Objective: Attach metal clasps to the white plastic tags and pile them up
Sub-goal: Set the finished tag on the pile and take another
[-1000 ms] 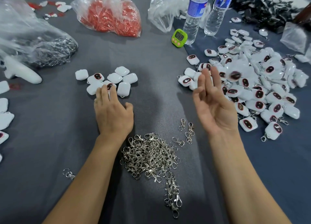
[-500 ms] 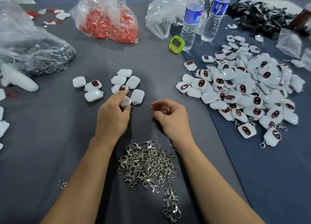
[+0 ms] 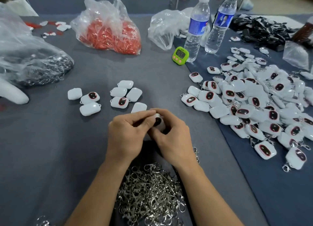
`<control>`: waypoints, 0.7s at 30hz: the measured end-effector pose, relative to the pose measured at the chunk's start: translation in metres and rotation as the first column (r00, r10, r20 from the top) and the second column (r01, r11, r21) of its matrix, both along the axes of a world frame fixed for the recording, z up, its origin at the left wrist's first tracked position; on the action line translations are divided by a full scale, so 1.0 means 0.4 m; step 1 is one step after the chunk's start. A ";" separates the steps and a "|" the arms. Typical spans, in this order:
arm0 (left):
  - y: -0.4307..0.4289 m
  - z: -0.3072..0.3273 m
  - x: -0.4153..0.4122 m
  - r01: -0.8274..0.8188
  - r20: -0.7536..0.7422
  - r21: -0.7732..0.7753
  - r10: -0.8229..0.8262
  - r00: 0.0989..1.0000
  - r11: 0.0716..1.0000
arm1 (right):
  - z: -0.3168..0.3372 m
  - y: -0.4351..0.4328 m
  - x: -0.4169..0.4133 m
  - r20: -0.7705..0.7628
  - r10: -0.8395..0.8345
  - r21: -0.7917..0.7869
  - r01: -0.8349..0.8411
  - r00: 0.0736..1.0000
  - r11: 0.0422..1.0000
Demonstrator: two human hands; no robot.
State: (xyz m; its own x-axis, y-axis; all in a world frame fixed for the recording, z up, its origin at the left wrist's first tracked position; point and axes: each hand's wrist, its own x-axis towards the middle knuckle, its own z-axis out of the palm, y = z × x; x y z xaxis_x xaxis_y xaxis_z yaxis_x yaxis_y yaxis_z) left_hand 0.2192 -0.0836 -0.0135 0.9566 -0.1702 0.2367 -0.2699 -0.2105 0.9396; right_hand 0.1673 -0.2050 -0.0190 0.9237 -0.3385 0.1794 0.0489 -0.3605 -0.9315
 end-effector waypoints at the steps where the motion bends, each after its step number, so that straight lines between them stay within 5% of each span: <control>1: 0.000 -0.002 0.002 -0.052 0.075 0.063 0.047 0.996 0.997 | -0.004 -0.005 0.004 -0.001 -0.017 0.014 0.017 1.000 1.000; 3: 0.011 -0.006 0.007 -0.111 0.151 0.136 0.090 0.984 0.985 | -0.014 -0.009 0.015 -0.018 -0.044 0.043 0.044 0.999 0.998; 7: 0.002 -0.004 0.008 0.006 0.035 0.232 -0.014 0.999 0.973 | -0.010 -0.027 0.042 -0.065 -0.131 0.267 0.144 0.989 0.953; 10: -0.016 0.000 -0.003 0.152 0.018 0.222 -0.160 0.987 0.963 | 0.006 -0.048 0.050 -0.039 -0.110 0.681 0.107 0.993 0.725; 13: -0.020 -0.003 -0.018 0.232 0.015 0.250 -0.243 0.970 0.940 | 0.017 -0.059 0.046 -0.020 -0.036 0.897 0.034 0.999 0.440; 17: -0.026 -0.006 -0.020 0.263 0.001 0.332 -0.280 0.960 0.906 | 0.024 -0.067 0.044 0.010 -0.009 0.964 -0.007 1.000 0.266; 21: -0.043 -0.005 -0.039 0.244 0.026 0.479 -0.292 0.956 0.843 | 0.031 -0.078 0.044 0.036 -0.075 0.969 -0.016 0.997 0.247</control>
